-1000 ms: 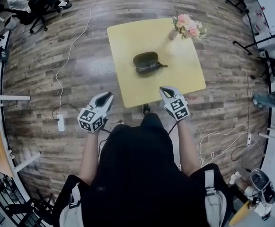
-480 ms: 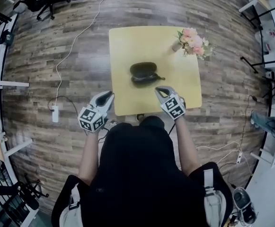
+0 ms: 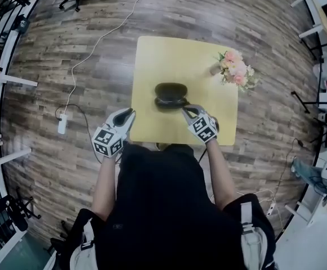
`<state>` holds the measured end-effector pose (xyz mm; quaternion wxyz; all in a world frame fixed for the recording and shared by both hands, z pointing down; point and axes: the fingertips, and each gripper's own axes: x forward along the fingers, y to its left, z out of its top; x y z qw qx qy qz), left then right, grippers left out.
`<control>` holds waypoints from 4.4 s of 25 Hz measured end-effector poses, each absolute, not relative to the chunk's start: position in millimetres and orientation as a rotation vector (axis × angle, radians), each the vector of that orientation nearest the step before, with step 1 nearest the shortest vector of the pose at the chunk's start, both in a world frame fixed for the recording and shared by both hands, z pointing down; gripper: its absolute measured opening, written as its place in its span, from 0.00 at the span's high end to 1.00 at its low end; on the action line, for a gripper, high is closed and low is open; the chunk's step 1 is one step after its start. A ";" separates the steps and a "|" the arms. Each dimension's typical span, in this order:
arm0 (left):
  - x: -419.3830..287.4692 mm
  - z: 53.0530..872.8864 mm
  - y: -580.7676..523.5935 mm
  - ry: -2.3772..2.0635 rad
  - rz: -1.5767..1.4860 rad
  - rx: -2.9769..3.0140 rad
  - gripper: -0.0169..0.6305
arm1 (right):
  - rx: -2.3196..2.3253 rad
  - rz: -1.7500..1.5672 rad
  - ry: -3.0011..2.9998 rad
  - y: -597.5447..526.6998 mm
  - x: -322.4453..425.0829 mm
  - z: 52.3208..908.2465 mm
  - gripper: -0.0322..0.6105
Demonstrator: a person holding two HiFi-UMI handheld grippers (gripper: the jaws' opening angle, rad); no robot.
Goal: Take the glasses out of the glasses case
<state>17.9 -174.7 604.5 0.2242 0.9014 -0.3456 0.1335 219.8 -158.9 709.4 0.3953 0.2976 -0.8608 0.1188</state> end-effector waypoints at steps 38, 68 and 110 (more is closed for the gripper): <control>-0.2 619.4 -167.0 -1.209 0.415 2.285 0.88 | 0.216 -0.009 -2.056 -198.9 172.3 791.5 0.86; -46.2 611.7 -192.1 -1.066 0.367 2.363 0.88 | 0.311 0.017 -1.903 -198.6 163.0 785.6 0.90; -119.1 598.1 -198.0 -0.654 0.393 2.668 0.88 | 1.150 0.325 -1.948 -139.4 111.0 710.8 0.90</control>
